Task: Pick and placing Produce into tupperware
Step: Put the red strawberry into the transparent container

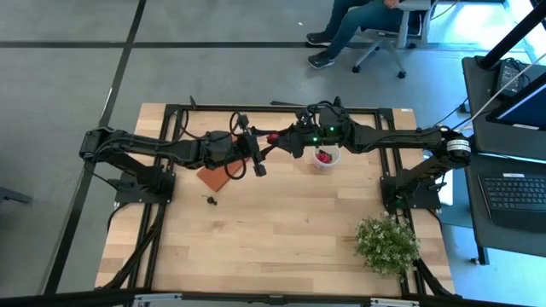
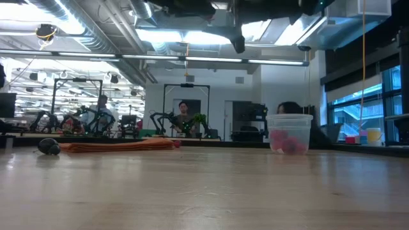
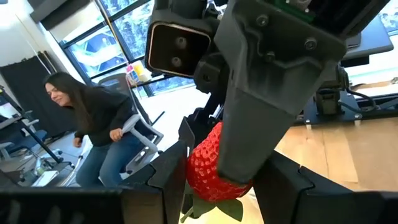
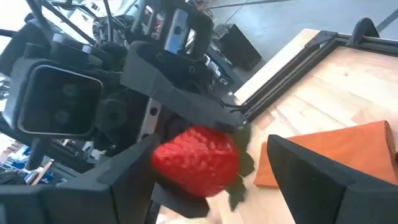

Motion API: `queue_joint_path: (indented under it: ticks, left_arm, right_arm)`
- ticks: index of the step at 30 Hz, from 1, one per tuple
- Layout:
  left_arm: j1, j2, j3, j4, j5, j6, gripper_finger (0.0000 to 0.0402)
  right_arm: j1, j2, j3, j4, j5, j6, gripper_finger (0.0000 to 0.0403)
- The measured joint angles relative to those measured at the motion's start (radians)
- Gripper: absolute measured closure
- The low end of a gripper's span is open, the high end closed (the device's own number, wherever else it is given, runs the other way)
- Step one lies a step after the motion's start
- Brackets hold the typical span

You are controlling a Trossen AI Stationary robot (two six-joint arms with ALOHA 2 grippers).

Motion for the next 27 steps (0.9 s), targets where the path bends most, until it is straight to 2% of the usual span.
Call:
queue_joint_path:
  ticks: [6, 19, 27]
  left_arm:
    - [0.0, 0.0, 0.0, -0.001, 0.0, 0.019, 0.025]
    - [0.0, 0.0, 0.0, 0.0, 0.001, 0.02, 0.025]
    - [0.0, 0.0, 0.0, 0.0, 0.001, 0.019, 0.025]
  right_arm:
    - [0.001, 0.0, 0.0, 0.029, -0.003, 0.021, 0.0118]
    - [0.0, 0.0, 0.0, 0.032, -0.013, -0.009, 0.023]
    - [0.0, 0.0, 0.0, 0.032, -0.018, -0.01, 0.0227]
